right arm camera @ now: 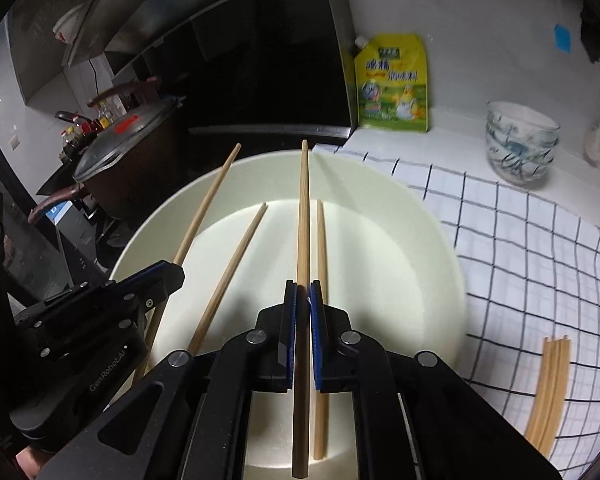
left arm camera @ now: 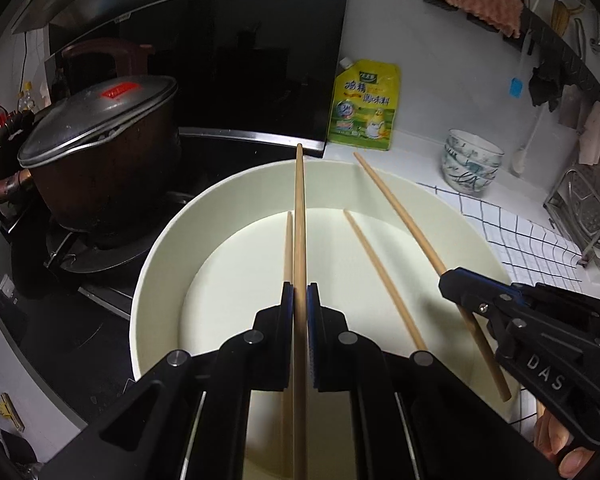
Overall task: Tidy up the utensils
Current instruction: 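Carry both held chopsticks over the cream basin, then lower the chopsticks into the basin and open both tools, then move both open tools back over the remaining chopsticks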
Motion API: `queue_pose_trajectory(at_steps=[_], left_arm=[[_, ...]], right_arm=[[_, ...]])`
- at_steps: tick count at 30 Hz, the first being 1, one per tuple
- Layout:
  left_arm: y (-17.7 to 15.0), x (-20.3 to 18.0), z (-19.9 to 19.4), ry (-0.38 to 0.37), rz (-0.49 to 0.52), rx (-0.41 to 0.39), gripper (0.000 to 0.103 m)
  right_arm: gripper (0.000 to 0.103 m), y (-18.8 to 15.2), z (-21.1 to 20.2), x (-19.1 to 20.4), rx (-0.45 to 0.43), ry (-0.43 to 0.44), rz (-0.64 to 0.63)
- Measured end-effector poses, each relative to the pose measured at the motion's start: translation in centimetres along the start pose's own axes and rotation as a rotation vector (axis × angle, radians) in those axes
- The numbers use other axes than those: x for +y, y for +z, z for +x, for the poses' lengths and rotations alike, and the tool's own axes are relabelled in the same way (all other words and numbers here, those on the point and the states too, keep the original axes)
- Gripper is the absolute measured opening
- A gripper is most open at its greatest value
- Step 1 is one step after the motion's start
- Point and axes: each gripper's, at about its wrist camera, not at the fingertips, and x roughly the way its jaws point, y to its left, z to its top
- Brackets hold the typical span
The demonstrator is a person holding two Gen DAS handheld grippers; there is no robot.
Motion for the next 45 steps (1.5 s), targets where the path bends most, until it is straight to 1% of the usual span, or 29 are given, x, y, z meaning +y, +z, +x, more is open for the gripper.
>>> queue_pose_trajectory(at_steps=[5,10,11,12,13,14,15,20,30,41,45], left_arm=[[-0.4,0.6,1.5,-0.009,-0.012,0.034,0.008],[-0.8,0.6,2.1,-0.007,-0.013,0.053,0.008],[-0.8,0.7,2.0,-0.007,-0.017,0.050,0.015],[-0.8,0.8,1.9,-0.005,-0.020,0.046,0.029],[-0.8,0.9,1.7,-0.001,-0.023,0.039,0.037],[-0.8,1.0,1.4,0.006,-0.028,0.027,0.055],[-0.8,1.3,0.9,0.011,-0.036,0.009,0.065],[-0.7,1.9,-0.4,0.024,-0.052,-0.021,0.065],[-1.4,1.4,-2.1,0.014,-0.048,-0.029,0.065],[-2.4,-0.5,-4.2,0.006,-0.019,-0.052,0.066],[-2.8,-1.4,-4.8,-0.003,-0.009,-0.057,0.070]], right_arm=[[0.007,-0.4,2.1,0.0,0.053,-0.009,0.021],[0.007,-0.8,2.4,0.0,0.069,-0.019,0.019],[0.010,-0.8,2.3,-0.1,0.067,-0.020,0.019],[0.014,-0.9,2.2,-0.1,0.064,-0.023,0.018],[0.020,-0.9,2.1,-0.1,0.058,-0.027,0.018],[0.022,-0.9,1.8,-0.1,0.048,-0.031,0.016],[0.022,-0.9,1.5,-0.1,0.041,-0.033,0.015],[0.022,-1.1,0.4,-0.2,0.026,-0.042,0.013],[0.022,-2.2,-1.6,-0.3,0.004,-0.056,0.018],[0.022,-4.1,-4.4,-1.1,-0.026,-0.068,0.035],[0.023,-4.9,-5.4,-1.8,-0.040,-0.077,0.047]])
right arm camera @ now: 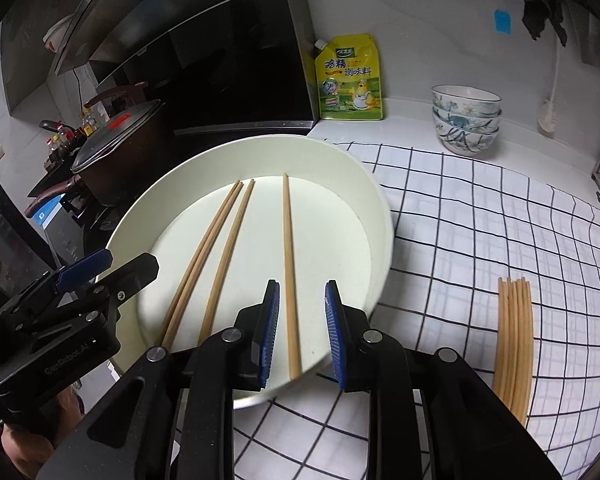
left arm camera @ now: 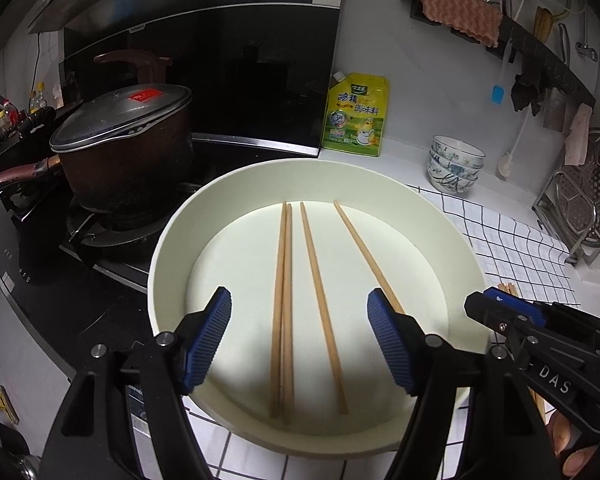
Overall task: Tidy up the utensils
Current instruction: 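Move both open tools back over the remaining chopsticks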
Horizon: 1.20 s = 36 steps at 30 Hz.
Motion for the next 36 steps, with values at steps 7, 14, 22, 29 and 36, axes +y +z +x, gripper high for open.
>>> queue_pose_trajectory(at_steps=[7,14,22,29,36], left_arm=[[-0.6,-1.8,-0.8,-0.012,0.023,0.000,0.072],[-1.4,-4.1,-1.2,-0.027,0.047,0.007,0.077],[-2.4,-6.6,-1.3,-0.053,0.055,0.021,0.082],[-3.5,-9.3,-1.4,-0.081,0.076,0.039,0.087],[-4.5,-12.3,-1.4,-0.101,0.115,0.062,0.089]], right_arm=[[0.027,-1.6,-2.2,-2.3,-0.023,-0.039,0.019],[0.032,-3.1,-3.9,-4.6,-0.039,-0.068,0.046],[0.038,-5.2,-5.7,-7.7,-0.045,-0.114,0.071],[0.044,-7.2,-6.9,-10.9,-0.033,-0.152,0.111],[0.049,-9.1,-7.8,-14.1,-0.021,-0.189,0.147]])
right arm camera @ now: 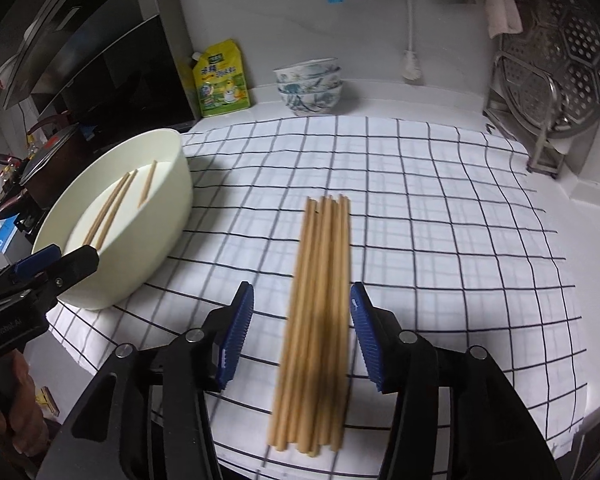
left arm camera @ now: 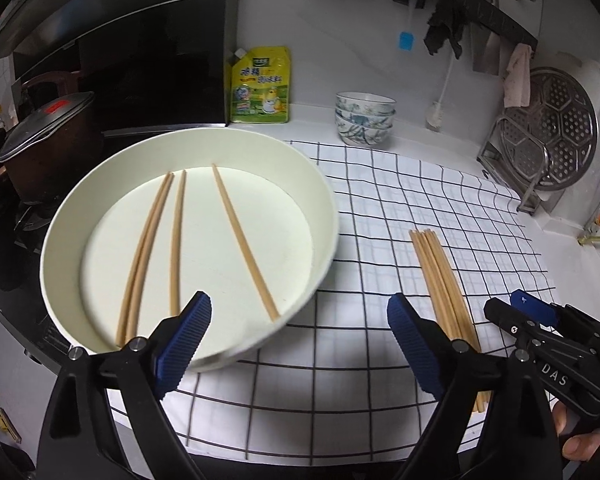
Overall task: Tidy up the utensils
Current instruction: 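Move both open tools back over the remaining chopsticks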
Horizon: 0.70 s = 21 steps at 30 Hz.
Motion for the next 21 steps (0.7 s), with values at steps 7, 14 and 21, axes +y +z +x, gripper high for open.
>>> queue_pose_trajectory(at_steps=[7,14,21], left_arm=[[-0.5,-3.1,0.3,-0.038,0.041,0.025,0.090],[-1.3,-5.3,1.2,-0.058,0.077,0.058,0.090],[-2.2,-6.0,2.5,-0.050,0.085,0.097,0.090]], right_arm=[[0.050,-1.3,0.2,-2.7,0.026,-0.039,0.025],[0.050,-2.0,1.2,-4.4,0.053,-0.063,0.034],[0.050,-2.3,2.7,-4.2,0.078,-0.063,0.009]])
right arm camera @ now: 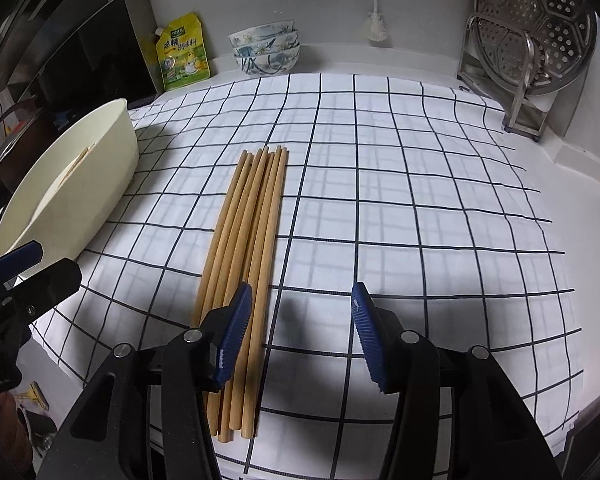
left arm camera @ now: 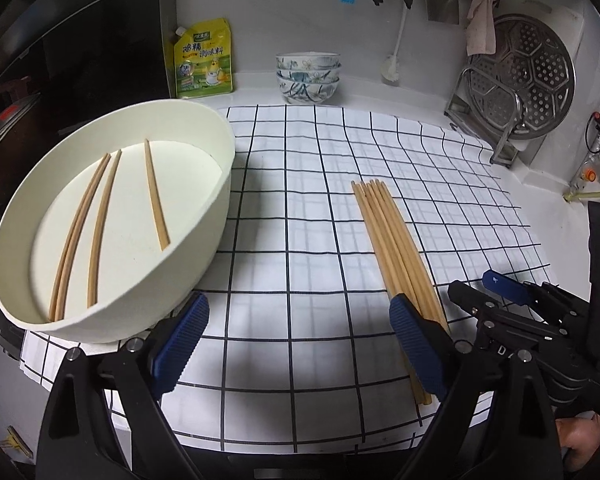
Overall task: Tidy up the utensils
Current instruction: 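Move both open tools back over the remaining chopsticks, then position both open tools around single chopsticks at the row's edge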
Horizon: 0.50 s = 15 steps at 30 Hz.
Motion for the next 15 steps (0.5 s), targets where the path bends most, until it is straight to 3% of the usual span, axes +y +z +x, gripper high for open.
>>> queue_pose_trajectory(at_steps=[15], left_arm=[[-0.6,-0.2,1.3,0.017,0.000,0.029,0.090]], right_arm=[[0.050,-0.2,1.8,0.9,0.014,-0.044,-0.055]])
